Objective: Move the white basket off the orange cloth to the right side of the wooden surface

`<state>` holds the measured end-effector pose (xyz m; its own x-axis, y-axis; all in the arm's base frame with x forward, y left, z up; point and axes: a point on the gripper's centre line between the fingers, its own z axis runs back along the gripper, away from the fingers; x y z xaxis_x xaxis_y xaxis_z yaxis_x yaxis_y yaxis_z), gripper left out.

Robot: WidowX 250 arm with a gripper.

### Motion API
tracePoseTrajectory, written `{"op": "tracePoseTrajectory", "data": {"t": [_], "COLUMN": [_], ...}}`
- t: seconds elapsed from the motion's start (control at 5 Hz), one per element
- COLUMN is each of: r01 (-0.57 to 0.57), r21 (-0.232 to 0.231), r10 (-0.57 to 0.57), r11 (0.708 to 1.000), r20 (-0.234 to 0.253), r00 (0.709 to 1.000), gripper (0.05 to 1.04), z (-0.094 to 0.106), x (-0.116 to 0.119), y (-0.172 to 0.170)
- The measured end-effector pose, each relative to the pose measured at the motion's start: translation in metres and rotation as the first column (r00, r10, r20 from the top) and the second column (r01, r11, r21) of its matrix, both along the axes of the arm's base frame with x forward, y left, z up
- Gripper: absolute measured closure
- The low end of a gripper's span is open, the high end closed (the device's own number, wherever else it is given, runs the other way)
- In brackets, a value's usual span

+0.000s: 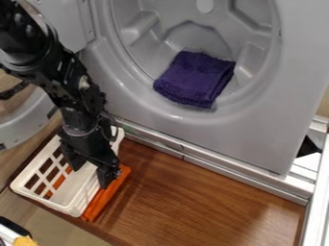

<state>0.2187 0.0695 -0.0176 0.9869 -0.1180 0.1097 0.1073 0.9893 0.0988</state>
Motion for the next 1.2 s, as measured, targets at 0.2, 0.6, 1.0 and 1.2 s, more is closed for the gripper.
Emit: {"op": "tracePoseTrajectory", "data": {"t": [0.2,0.6,1.0,1.2], "r01": [-0.004,-0.037,-0.045,-0.035], "r21": [0.020,0.044,0.055,0.055], "r10": [0.004,0.037,0.046,0.036], "r11": [1.000,0.998,0.997,0.998], "r20": [-0.004,-0.002,-0.024,-0.012], "r00": [1.000,0.999,0.999,0.999], "gripper": [0.432,0.932,0.991,0.991], "z": [-0.004,-0.005,-0.004,0.014], "x": [0.003,0.007,0.003,0.005], "y": [0.001,-0.004,-0.004,-0.013]}}
